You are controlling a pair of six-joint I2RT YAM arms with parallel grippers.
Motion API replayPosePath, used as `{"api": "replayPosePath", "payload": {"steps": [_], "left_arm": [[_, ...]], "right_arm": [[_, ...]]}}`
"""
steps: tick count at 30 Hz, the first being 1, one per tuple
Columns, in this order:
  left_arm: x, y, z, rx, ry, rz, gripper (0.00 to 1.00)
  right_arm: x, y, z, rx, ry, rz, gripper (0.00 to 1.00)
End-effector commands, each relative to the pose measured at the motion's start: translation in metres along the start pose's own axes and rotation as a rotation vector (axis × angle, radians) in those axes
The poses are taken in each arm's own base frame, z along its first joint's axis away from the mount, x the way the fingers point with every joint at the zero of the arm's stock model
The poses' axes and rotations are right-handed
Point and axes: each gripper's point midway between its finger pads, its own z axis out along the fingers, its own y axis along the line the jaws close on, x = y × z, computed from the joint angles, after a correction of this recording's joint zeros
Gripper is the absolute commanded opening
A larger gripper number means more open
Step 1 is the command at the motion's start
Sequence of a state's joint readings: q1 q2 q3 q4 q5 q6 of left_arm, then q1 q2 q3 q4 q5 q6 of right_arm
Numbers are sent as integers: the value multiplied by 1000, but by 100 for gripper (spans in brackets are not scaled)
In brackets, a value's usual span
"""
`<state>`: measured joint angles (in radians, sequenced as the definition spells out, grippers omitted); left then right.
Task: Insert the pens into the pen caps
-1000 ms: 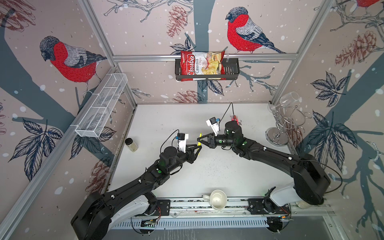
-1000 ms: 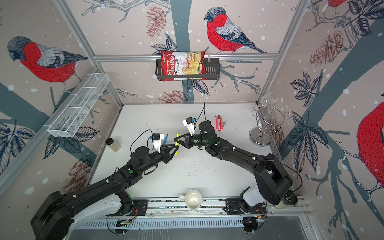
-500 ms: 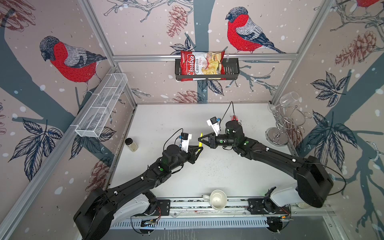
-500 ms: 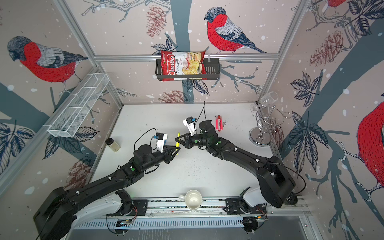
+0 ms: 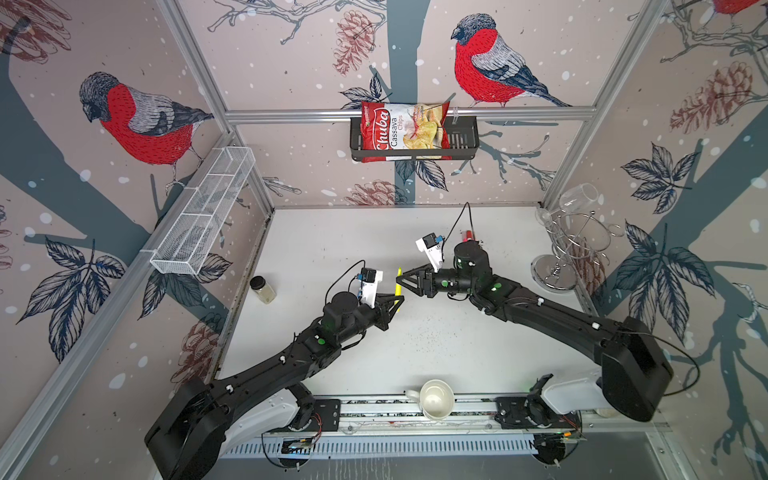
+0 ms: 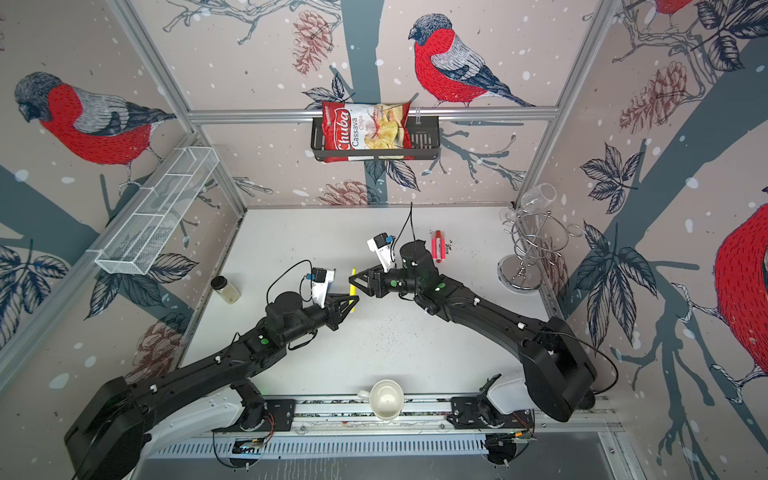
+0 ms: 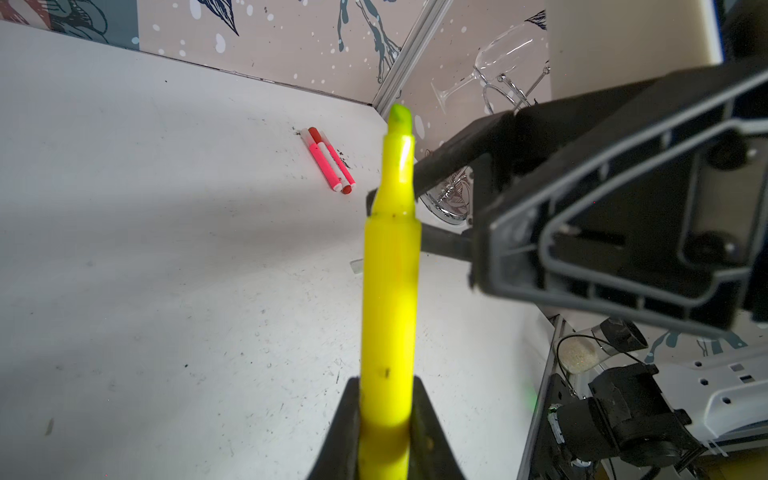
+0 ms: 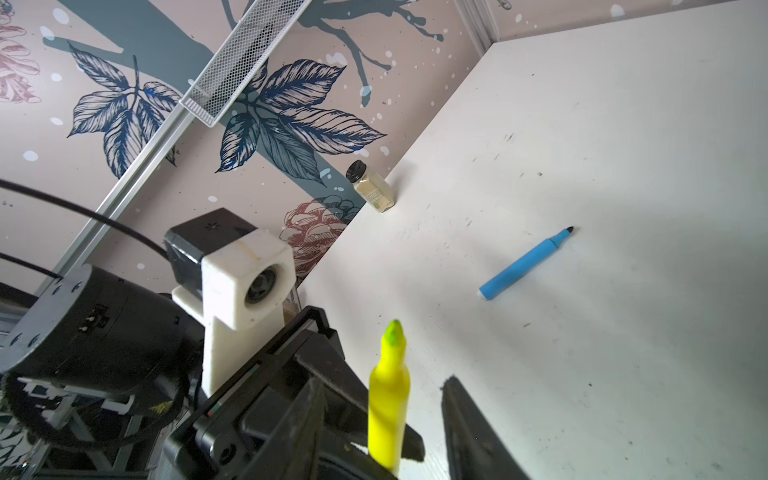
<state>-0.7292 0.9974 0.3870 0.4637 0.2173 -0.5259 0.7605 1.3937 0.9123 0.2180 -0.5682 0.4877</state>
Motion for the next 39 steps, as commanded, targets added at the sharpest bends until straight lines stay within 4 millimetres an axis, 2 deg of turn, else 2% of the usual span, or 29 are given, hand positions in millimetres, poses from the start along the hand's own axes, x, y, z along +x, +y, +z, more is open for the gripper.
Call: {"api": "replayPosePath", "payload": {"steps": [1, 5, 9, 12, 15, 20, 27, 39], "left_arm": [[-12, 3, -5, -22, -73, 8, 0], [-13, 8, -12, -43, -101, 9, 0], [-9, 12, -14, -59, -97, 13, 0], [-7, 13, -14, -69, -86, 20, 0], [-5, 15, -14, -74, -82, 20, 0], [-4, 16, -15, -78, -82, 19, 0], [-4, 17, -17, -89, -82, 19, 0], [-3, 20, -17, -103, -78, 20, 0]], "right_arm": [[-4, -25, -11, 143, -21, 10, 50], [-1, -83, -43, 410, -39, 105, 50], [18, -154, -90, 695, -29, 251, 48], [40, -190, -120, 852, -7, 327, 45], [61, -217, -141, 969, 36, 372, 45], [81, -245, -152, 1066, 108, 414, 45], [92, -267, -145, 1121, 180, 429, 44], [102, -285, -131, 1136, 250, 425, 38]]}}
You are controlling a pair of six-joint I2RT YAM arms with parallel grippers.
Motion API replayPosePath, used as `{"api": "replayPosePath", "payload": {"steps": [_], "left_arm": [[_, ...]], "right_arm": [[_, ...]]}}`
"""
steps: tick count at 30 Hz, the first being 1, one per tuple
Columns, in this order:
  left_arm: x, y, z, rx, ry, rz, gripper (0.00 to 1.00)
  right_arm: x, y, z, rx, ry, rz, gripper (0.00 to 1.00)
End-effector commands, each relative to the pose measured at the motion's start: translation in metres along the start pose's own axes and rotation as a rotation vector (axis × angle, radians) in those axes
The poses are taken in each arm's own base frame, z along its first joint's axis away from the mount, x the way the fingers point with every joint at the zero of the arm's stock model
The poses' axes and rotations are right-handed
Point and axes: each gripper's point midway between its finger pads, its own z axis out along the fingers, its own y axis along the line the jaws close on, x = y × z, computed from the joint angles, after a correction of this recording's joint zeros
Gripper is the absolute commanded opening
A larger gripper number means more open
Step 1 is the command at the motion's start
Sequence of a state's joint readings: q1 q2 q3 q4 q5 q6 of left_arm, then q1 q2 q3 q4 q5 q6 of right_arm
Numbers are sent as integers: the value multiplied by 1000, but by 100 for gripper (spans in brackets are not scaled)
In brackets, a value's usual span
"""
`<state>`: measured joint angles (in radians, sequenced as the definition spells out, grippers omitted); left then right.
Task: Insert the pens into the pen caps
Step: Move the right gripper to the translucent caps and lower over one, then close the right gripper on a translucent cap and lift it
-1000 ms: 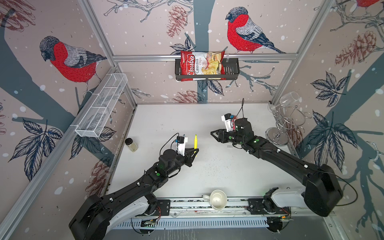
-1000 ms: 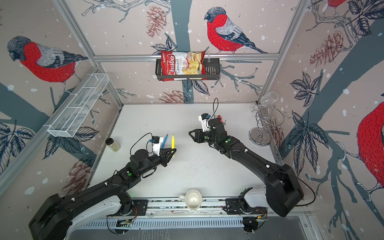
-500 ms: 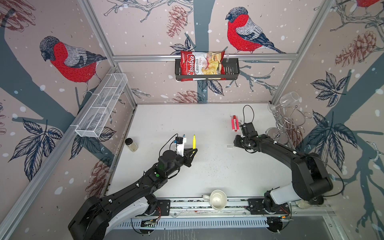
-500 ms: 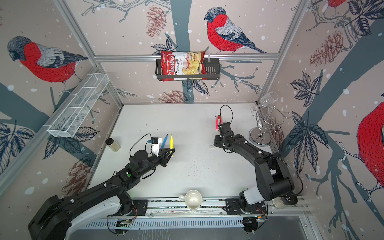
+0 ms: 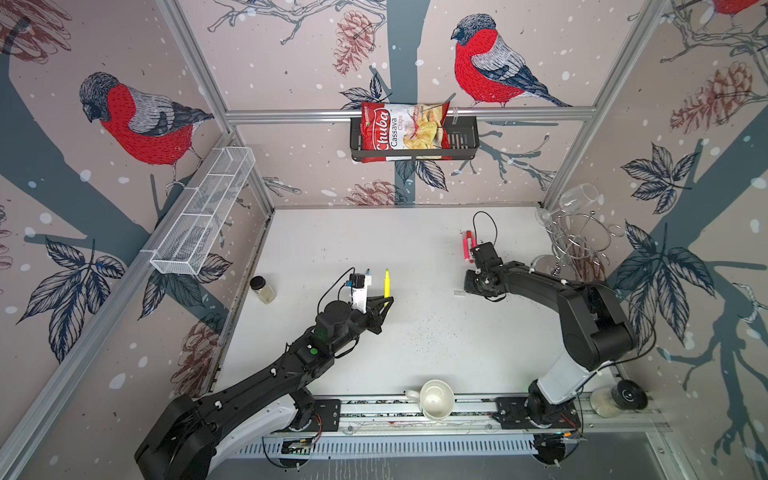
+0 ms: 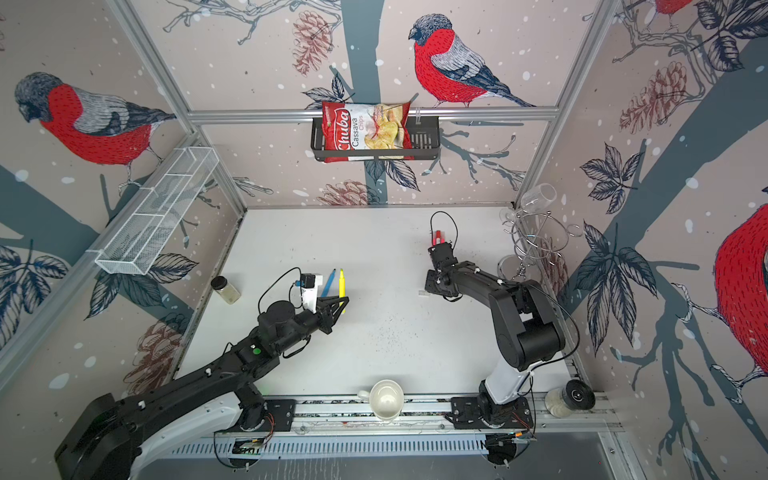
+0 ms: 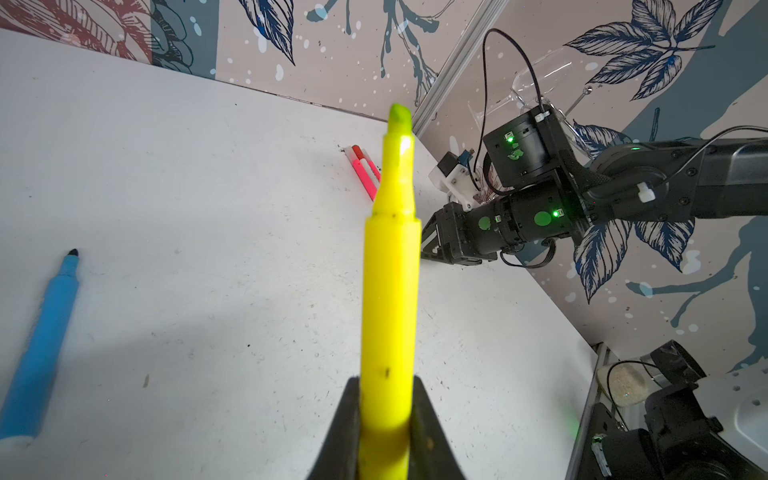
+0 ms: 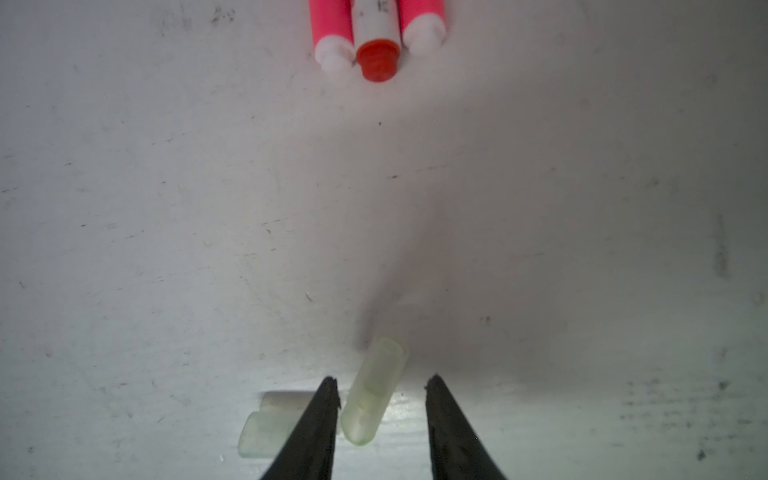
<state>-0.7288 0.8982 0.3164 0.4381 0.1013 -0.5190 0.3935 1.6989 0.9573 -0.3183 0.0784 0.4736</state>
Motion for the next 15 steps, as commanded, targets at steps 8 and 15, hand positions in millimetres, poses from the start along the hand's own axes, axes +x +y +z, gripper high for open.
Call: {"api": "replayPosePath", "payload": {"steps": [8, 15], "left_arm": [[-5, 0, 1, -7, -15, 16, 0], [-6, 0, 2, -8, -15, 22, 0]], "right_arm": [[5, 1, 12, 30, 31, -42, 28], [10, 12, 11, -5, 48, -68, 11]]}}
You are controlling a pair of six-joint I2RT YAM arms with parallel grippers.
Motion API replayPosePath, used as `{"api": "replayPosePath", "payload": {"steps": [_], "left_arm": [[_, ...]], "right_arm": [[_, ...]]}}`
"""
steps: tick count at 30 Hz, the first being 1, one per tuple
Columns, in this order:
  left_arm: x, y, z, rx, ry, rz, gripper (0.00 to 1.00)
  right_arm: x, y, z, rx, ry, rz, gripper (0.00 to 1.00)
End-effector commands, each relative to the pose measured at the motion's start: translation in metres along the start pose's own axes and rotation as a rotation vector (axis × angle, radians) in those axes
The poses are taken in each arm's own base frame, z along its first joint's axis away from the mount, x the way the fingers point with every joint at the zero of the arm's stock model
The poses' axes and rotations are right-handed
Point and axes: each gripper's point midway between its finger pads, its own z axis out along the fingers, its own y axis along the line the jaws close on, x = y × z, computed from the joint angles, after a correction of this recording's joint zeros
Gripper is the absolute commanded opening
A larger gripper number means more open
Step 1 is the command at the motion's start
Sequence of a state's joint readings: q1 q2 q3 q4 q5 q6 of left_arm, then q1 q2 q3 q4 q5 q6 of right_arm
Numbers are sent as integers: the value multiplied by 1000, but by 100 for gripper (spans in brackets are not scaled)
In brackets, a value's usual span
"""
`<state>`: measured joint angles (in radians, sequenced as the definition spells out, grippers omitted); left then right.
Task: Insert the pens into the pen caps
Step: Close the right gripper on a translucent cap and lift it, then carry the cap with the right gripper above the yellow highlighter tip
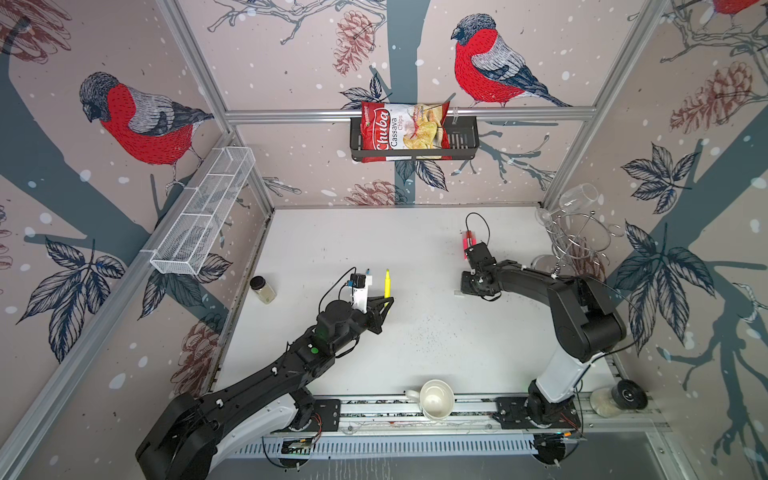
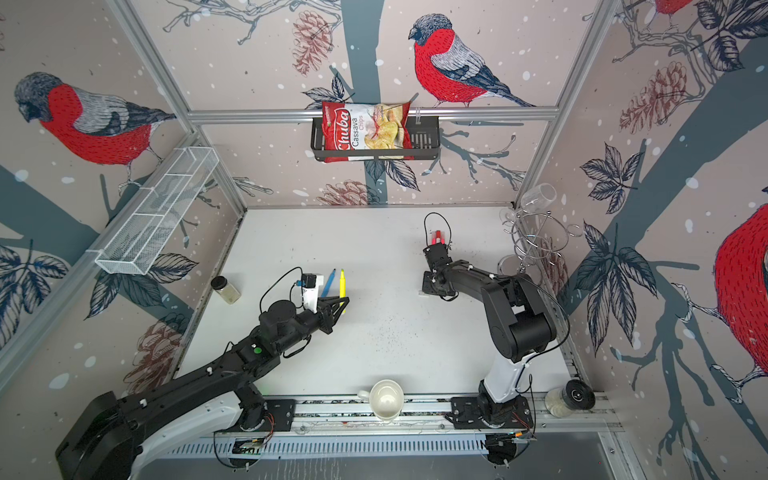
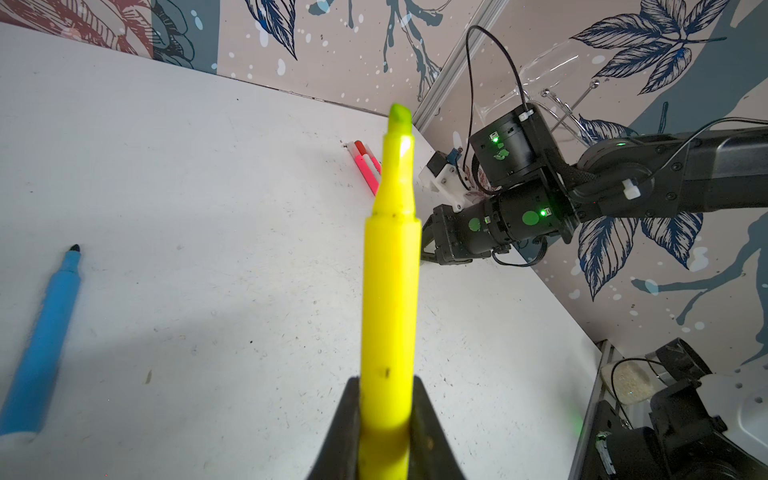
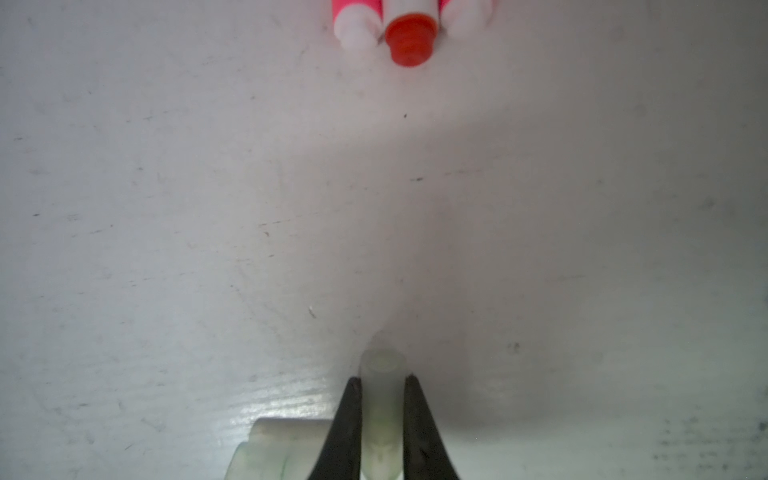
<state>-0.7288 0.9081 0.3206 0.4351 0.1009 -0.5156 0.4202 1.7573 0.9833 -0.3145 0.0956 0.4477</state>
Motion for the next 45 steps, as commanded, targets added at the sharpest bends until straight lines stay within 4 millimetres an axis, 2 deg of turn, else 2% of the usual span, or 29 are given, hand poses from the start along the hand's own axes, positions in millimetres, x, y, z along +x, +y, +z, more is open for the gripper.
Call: {"api": "replayPosePath", "payload": {"steps": [1, 4, 7, 10, 14, 17, 20, 23, 28, 34, 39, 45], "left_arm": [[-7, -2, 0, 1, -22, 22, 0], [-8, -6, 0, 19, -24, 31, 0], [-10, -10, 0, 43, -29, 36, 0], [-9, -16, 0, 81, -35, 26, 0], [-5, -25, 0, 143, -41, 0, 0], [-2, -35, 3, 172, -45, -1, 0], [2, -48, 6, 205, -47, -1, 0], [4, -64, 10, 256, -53, -13, 0], [12, -89, 23, 322, -33, -16, 0], [14, -110, 33, 382, -25, -19, 0], [16, -114, 35, 387, -20, -20, 0], [12, -115, 35, 387, -30, -20, 0]], "right_arm": [[5, 9, -4, -46, 21, -21, 11], [-1, 32, -21, -170, -16, -44, 10], [-14, 53, -49, -291, -83, -66, 10], [-26, 73, -82, -408, -166, -90, 10], [-36, 104, -136, -627, -293, -123, 10], [-33, 126, -179, -832, -370, -151, 10], [-28, 137, -217, -996, -446, -165, 10], [-23, 144, -242, -1107, -501, -178, 11], [-17, 157, -267, -1191, -543, -214, 10], [-18, 163, -281, -1215, -577, -226, 10], [-19, 163, -284, -1216, -594, -228, 10], [-12, 167, -286, -1248, -585, -238, 10]]}}
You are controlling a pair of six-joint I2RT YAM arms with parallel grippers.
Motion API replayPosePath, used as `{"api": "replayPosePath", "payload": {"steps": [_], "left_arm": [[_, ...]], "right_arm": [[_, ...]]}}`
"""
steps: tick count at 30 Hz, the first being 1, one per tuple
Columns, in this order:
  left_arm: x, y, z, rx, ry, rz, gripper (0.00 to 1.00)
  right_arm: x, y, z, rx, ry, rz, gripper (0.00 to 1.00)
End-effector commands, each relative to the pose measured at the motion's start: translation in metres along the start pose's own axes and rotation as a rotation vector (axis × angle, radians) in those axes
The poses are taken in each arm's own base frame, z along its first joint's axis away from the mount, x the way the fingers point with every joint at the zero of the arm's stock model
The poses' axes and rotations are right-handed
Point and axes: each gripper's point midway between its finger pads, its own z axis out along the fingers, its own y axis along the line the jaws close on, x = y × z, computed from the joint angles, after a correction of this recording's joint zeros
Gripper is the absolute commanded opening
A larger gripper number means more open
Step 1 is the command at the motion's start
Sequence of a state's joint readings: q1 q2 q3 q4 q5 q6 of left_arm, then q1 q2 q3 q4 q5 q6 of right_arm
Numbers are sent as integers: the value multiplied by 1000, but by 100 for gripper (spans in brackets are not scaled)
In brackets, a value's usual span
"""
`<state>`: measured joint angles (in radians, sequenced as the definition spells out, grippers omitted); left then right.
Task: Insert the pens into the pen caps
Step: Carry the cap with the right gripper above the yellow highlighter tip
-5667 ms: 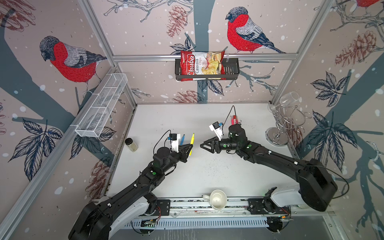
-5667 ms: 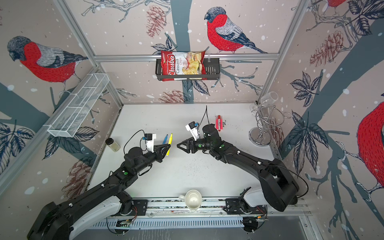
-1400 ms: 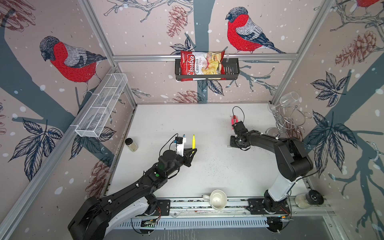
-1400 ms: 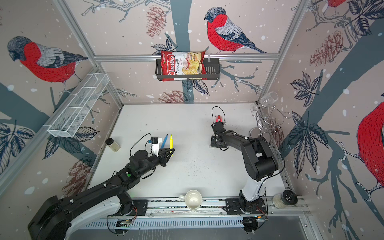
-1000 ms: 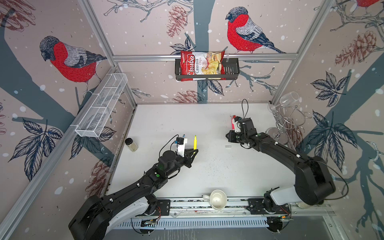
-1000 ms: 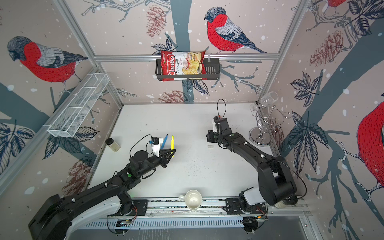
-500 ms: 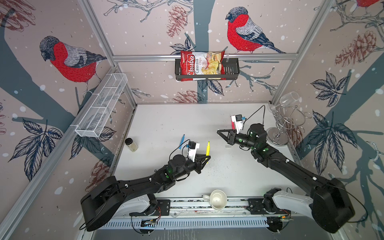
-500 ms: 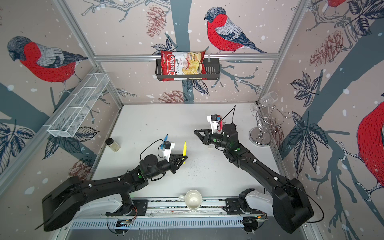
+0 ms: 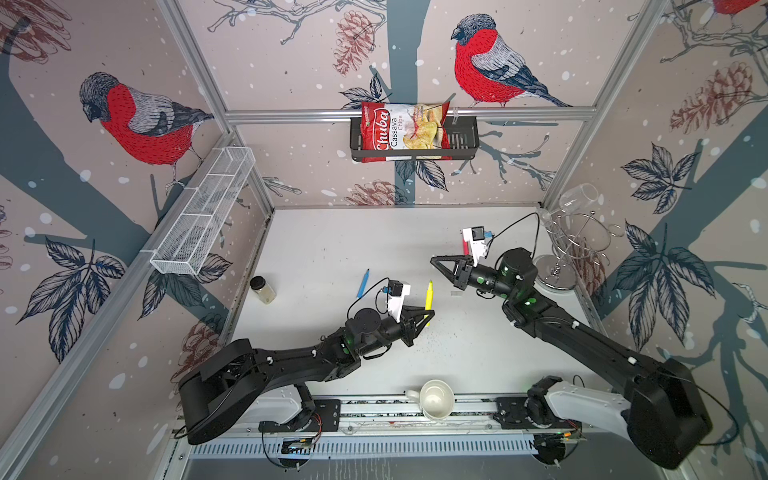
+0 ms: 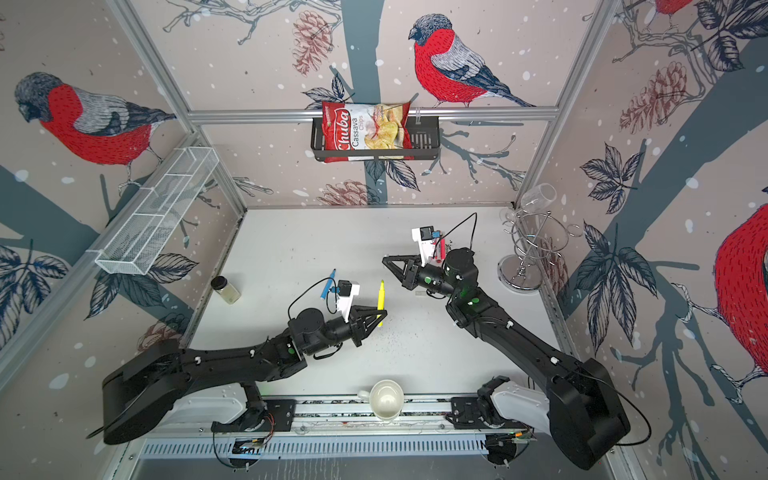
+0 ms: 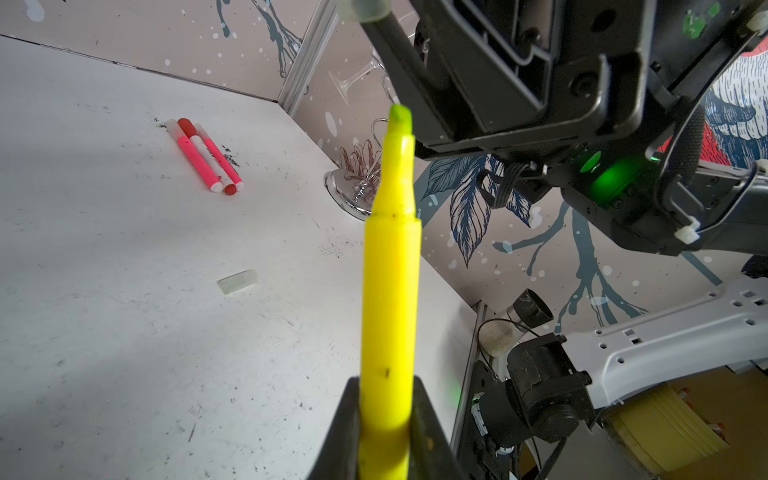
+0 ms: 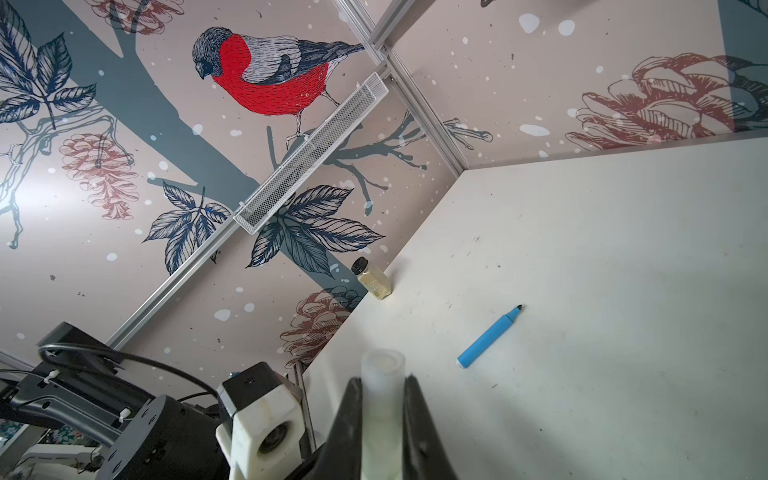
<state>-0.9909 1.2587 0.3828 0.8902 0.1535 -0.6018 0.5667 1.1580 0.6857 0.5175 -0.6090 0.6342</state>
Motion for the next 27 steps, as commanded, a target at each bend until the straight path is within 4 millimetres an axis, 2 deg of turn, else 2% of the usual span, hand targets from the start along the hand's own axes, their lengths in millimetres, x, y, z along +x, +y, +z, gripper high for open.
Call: {"api": "replayPosePath", "payload": {"steps": [1, 17, 27], "left_arm": [[-16, -11, 1, 38, -58, 14, 0], [-24, -11, 5, 18, -74, 19, 0], [-30, -14, 4, 20, -88, 28, 0]], "right_arm": [[-4, 13, -1, -52, -24, -21, 11], [3, 30, -8, -95, -40, -24, 11], [10, 34, -5, -114, -31, -22, 11]]}}
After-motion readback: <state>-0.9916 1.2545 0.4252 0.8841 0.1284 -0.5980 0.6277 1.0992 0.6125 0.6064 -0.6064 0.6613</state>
